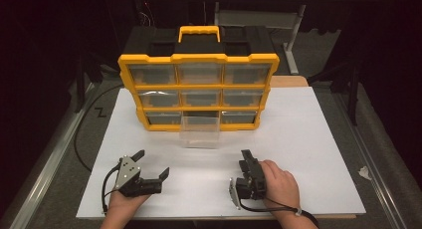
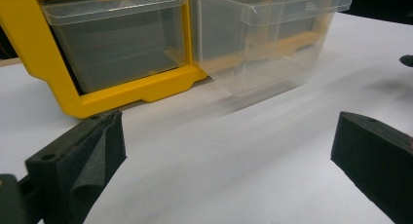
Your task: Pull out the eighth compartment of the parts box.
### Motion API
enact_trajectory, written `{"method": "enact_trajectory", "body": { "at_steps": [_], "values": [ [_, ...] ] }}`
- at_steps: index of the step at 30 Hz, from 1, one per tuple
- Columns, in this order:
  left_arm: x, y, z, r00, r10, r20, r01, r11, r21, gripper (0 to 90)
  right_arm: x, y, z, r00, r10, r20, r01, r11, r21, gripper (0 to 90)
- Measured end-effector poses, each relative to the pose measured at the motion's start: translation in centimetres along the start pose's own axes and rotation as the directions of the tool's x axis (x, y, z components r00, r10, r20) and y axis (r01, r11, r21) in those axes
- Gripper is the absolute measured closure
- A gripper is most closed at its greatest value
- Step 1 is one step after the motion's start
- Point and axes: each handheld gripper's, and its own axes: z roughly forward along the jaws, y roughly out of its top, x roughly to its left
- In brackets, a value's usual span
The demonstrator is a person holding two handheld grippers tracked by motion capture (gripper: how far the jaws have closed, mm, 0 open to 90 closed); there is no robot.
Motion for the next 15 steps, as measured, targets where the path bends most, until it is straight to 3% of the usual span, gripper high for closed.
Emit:
{"method": "enact_trajectory", "body": {
  "at_steps": [2, 5, 11, 15],
  "values": [
    [0.0, 0.0, -0.1, 1.0000, -0.005, -0.002, 0.005, 1.0000, -0.002, 0.3, 0.0, -0.4, -0.1, 1.0000, 0.006, -0.001, -0.006, 1.000, 0.004, 49.8],
    [-0.1, 0.0, -0.2, 0.9999, -0.010, -0.003, 0.010, 0.9999, -0.008, 0.3, 0.0, -2.4, -0.1, 0.9990, 0.021, -0.039, -0.020, 0.999, 0.041, 49.0],
    [-0.1, 0.1, -0.1, 0.9999, -0.010, 0.000, 0.010, 0.9999, -0.006, 0.3, -0.5, -3.6, 0.4, 0.9992, 0.030, -0.027, -0.027, 0.997, 0.077, 47.0],
    [-0.1, 0.1, -0.1, 1.0000, -0.010, 0.002, 0.010, 0.9999, -0.007, 0.3, -0.6, -4.1, 0.6, 0.9994, 0.023, -0.028, -0.020, 0.995, 0.096, 41.3]
  ]
}}
